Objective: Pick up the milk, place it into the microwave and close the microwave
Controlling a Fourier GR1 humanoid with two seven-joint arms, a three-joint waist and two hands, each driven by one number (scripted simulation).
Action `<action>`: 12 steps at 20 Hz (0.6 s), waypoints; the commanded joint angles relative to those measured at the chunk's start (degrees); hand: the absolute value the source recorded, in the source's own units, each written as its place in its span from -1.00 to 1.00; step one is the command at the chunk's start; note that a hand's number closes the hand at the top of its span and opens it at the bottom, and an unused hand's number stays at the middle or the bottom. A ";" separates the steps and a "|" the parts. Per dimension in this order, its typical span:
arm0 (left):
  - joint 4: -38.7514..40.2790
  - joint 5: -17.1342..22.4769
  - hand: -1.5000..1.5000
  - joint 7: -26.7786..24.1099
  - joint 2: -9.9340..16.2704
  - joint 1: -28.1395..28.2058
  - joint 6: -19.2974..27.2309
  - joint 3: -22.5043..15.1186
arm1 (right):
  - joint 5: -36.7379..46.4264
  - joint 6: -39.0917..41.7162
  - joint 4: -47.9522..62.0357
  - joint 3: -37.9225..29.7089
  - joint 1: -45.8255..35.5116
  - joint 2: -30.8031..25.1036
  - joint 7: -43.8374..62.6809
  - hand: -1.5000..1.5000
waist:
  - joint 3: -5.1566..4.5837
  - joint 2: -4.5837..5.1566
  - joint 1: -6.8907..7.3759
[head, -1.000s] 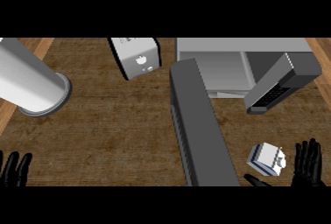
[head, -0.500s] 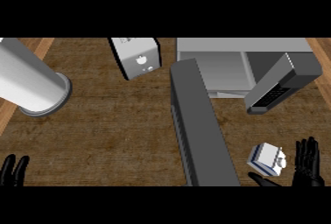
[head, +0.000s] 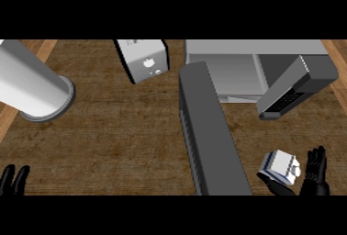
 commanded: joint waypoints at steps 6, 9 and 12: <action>0.88 -0.37 -1.00 1.65 0.51 -3.07 0.22 0.69 | -3.14 6.03 23.72 -8.32 -8.88 -6.51 -10.63 -1.00 | 0.08 0.11 0.11; 1.33 0.21 -1.00 0.06 -0.39 -1.06 0.69 0.28 | -4.19 16.59 19.95 -4.42 -5.47 -6.53 -9.30 -1.00 | 0.05 0.00 0.00; 2.04 -0.89 -1.00 -1.08 -0.41 -0.32 0.09 -1.24 | -3.21 26.04 21.13 -0.14 -7.69 -7.42 -8.85 -1.00 | 0.11 0.05 0.37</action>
